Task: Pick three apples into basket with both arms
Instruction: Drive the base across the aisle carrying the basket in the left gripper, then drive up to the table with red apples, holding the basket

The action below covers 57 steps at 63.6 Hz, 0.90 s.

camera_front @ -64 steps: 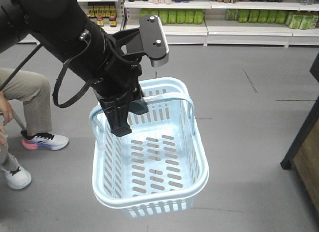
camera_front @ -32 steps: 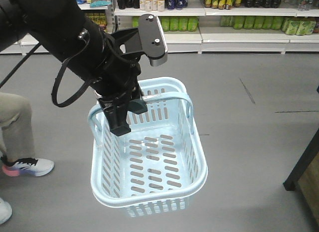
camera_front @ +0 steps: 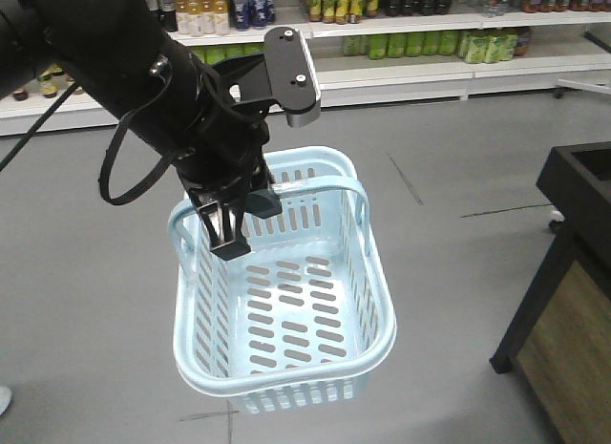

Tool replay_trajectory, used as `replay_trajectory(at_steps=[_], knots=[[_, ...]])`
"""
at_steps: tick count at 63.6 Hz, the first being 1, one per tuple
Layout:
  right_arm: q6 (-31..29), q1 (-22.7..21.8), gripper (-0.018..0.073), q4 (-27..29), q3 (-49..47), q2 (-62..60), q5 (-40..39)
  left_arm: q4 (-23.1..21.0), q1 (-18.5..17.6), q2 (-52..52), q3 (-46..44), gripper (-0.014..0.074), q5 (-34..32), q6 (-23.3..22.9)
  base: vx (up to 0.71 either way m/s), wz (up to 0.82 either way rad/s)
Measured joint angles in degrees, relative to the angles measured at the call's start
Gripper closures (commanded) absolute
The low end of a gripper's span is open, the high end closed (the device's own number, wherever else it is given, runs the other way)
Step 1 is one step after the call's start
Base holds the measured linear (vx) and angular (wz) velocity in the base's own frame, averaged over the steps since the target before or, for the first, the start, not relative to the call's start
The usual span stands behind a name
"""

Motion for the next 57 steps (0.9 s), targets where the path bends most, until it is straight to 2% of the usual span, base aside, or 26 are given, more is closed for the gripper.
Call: replay_trajectory(at_steps=[23, 57], knots=[[0.0, 0.0, 0.0568, 0.0, 0.0, 0.0, 0.0, 0.1, 0.0, 0.0, 0.0, 0.0603, 0.0, 0.0, 0.22, -0.55], [0.0, 0.0, 0.0568, 0.0, 0.0, 0.0, 0.0, 0.1, 0.0, 0.0, 0.0, 0.0603, 0.0, 0.0, 0.19, -0.73]])
